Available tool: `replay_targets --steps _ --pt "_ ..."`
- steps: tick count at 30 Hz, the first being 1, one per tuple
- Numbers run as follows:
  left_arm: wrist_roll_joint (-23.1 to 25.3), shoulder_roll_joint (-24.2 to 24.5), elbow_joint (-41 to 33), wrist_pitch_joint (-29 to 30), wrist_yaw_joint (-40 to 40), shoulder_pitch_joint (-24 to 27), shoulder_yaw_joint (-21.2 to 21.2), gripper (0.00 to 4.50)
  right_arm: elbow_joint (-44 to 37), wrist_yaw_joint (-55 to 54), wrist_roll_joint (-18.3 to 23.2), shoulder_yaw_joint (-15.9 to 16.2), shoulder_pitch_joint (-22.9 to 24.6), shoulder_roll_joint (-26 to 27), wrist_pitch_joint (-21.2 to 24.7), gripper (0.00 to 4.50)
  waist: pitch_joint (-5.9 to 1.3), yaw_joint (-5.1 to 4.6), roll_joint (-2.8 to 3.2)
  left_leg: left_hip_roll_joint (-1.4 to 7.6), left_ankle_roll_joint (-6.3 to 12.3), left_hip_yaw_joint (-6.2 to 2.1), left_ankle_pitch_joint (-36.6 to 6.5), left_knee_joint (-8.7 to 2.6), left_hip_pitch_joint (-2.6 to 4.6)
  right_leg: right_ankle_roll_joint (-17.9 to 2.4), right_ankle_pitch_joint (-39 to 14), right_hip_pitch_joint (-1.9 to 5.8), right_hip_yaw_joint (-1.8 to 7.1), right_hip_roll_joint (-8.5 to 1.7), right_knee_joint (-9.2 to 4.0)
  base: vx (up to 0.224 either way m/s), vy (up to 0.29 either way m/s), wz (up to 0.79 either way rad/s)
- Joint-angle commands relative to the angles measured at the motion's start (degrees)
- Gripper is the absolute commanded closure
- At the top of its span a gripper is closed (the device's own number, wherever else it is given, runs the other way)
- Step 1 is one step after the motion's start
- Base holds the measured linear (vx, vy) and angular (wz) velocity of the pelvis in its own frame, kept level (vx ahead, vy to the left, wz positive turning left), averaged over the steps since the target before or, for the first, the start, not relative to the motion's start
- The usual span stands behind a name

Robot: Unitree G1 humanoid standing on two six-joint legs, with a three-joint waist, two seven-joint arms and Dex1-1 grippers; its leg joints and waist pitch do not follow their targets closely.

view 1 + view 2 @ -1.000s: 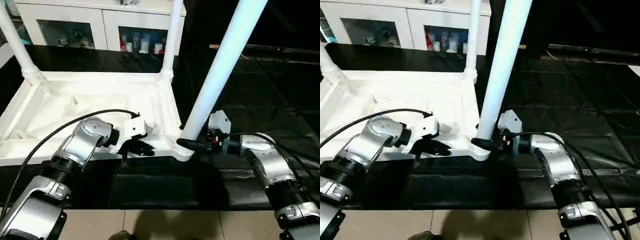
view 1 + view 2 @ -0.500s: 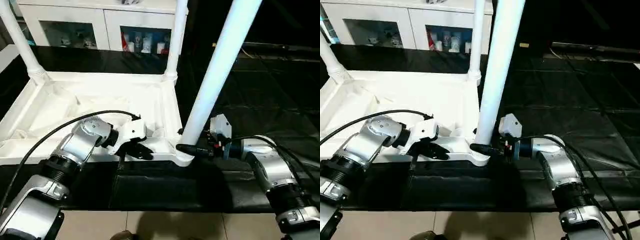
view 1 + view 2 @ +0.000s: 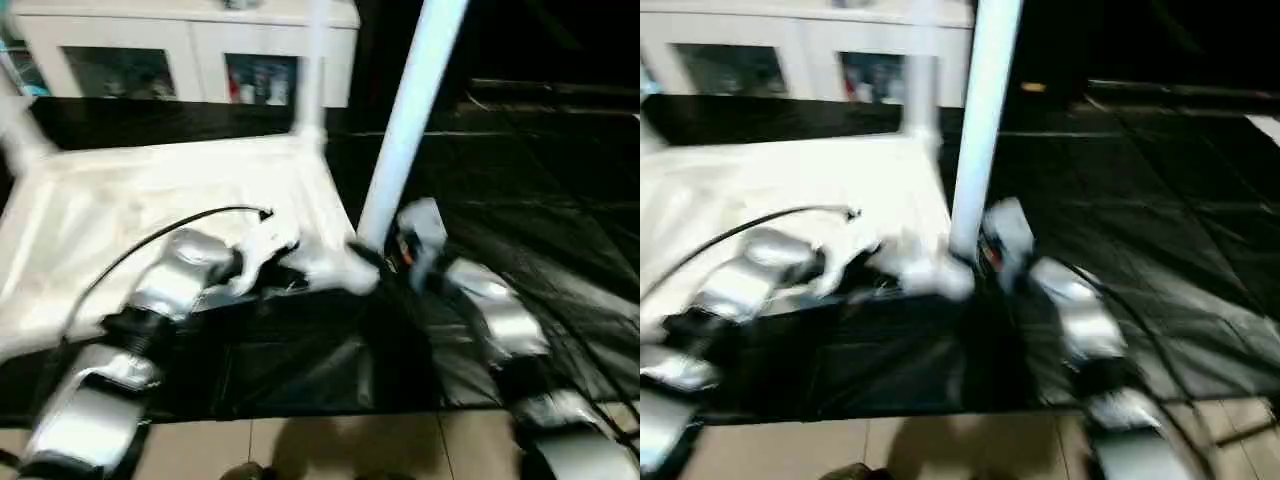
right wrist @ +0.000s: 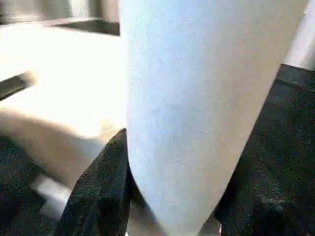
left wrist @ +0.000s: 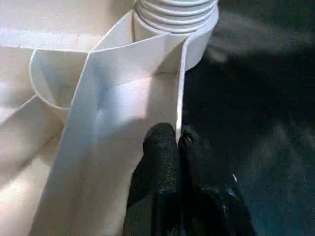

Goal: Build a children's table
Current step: Rotate leg to tighten

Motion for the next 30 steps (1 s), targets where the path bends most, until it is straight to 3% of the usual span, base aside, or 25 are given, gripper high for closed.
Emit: replay_targets --steps 1,2,4,6,8,10,13,14,16,18,22,23,30 --pt "-2.87 -3.14 -6.07 4.97 5.84 -1.83 4.23 4.50 8.02 -7.23 -2.87 0.78 0.12 1.96 4.72 2.57 -3.15 -0.09 0.60 8.96 -6.12 -5.41 -17.15 -6.47 1.35 -15.06 -7.68 1.50 4.68 -8.58 -3.91 0.000 0.000 0.00" --pt "-3.10 -3.96 -7.35 6.16 6.46 -1.67 4.45 4.50 9.06 -8.74 -2.91 0.53 -0.68 2.56 4.85 2.57 -3.36 -0.06 0.67 8.83 -4.31 -4.82 -13.08 -6.19 1.45 -15.92 -1.99 1.63 4.59 -8.40 -3.74 0.000 0.000 0.00" --pt "-3.48 -6.34 -11.88 9.49 7.87 -0.84 4.41 4.50 12.48 -13.00 -2.53 -0.52 -3.38 4.48 5.37 2.57 -3.72 -0.06 0.12 8.67 -0.61 -4.26 -6.33 -5.41 1.19 -17.37 6.30 2.26 4.57 -8.71 -3.24 0.026 -0.002 -0.01" --pt "-3.57 -6.87 -14.39 10.68 8.06 -0.12 3.64 4.50 14.58 -14.44 -2.65 -1.00 -4.80 5.37 4.98 2.57 -4.05 0.17 -0.17 8.37 5.35 -4.01 1.05 -4.55 0.90 -18.02 14.80 2.60 4.23 -8.65 -2.48 0.056 -0.014 -0.02" --pt "-3.77 -7.43 -16.06 12.22 8.95 0.28 3.54 4.50 16.71 -15.94 -2.54 -2.11 -6.15 6.32 4.64 2.57 -4.35 0.09 -0.24 8.41 8.50 -4.00 4.27 -4.02 0.84 -18.49 18.37 2.61 4.05 -8.64 -1.96 0.025 -0.010 0.00" --pt "-3.71 -7.61 -16.40 12.68 9.50 0.40 3.61 4.50 17.51 -16.63 -2.46 -2.53 -6.63 6.61 4.42 2.57 -4.30 0.05 -0.01 8.56 10.90 -3.91 5.90 -3.77 0.87 -18.32 18.08 2.18 3.80 -8.28 -1.78 0.000 0.000 0.00" --pt "-3.47 -7.62 -16.99 13.32 10.03 0.71 3.47 4.50 18.57 -17.71 -2.07 -3.37 -7.24 6.89 4.19 2.57 -3.87 -0.04 0.06 8.86 9.86 -3.90 1.61 -4.21 1.03 -18.14 10.91 1.97 3.77 -8.14 -2.49 0.000 0.000 0.00" --pt "-3.35 -7.40 -17.39 13.57 10.18 0.89 3.17 4.50 19.20 -18.06 -2.01 -3.71 -7.61 6.94 3.98 2.57 -3.74 -0.06 0.37 8.92 8.45 -3.90 -0.62 -4.42 1.17 -17.95 7.84 1.90 3.82 -8.02 -2.79 0.000 0.000 0.00" --pt "-3.52 -7.20 -18.32 14.47 10.72 1.16 2.96 4.50 20.25 -18.45 -2.30 -3.76 -8.18 6.91 3.55 2.57 -3.59 -0.28 0.43 8.98 5.90 -3.95 -3.52 -4.81 1.28 -17.90 4.95 1.91 3.92 -7.91 -2.96 0.000 0.000 0.00" --pt "-3.55 -7.11 -18.61 14.73 10.83 1.23 2.85 4.50 20.60 -18.34 -2.72 -3.56 -8.41 6.85 3.28 2.57 -3.62 -0.42 0.43 8.84 4.85 -3.90 -4.19 -4.83 1.29 -17.87 5.07 1.97 4.00 -7.91 -2.98 0.000 0.000 0.00" --pt "-3.38 -6.72 -18.83 14.65 10.83 1.59 2.17 4.50 21.35 -18.42 -3.12 -3.88 -8.85 7.03 2.90 2.57 -3.78 -0.41 0.36 8.59 5.10 -3.78 -2.84 -4.51 1.19 -18.11 7.90 2.11 4.10 -8.17 -2.79 0.000 0.000 0.00" --pt "-3.39 -6.70 -18.83 14.64 10.84 1.62 2.13 4.50 21.43 -18.42 -3.09 -3.95 -8.90 7.06 2.89 2.01 -3.84 -0.47 0.28 8.58 5.28 -3.77 -2.50 -4.45 1.14 -18.14 8.37 2.20 4.12 -8.18 -2.75 0.000 0.000 0.00" --pt "-3.57 -6.33 -19.46 14.33 10.37 2.12 1.46 4.50 22.80 -18.94 -2.21 -5.53 -9.71 6.90 2.93 1.41 -4.11 0.21 0.45 8.73 7.13 -3.70 1.25 -4.13 1.47 -18.21 10.97 1.94 3.81 -7.76 -2.19 0.000 0.000 0.00"
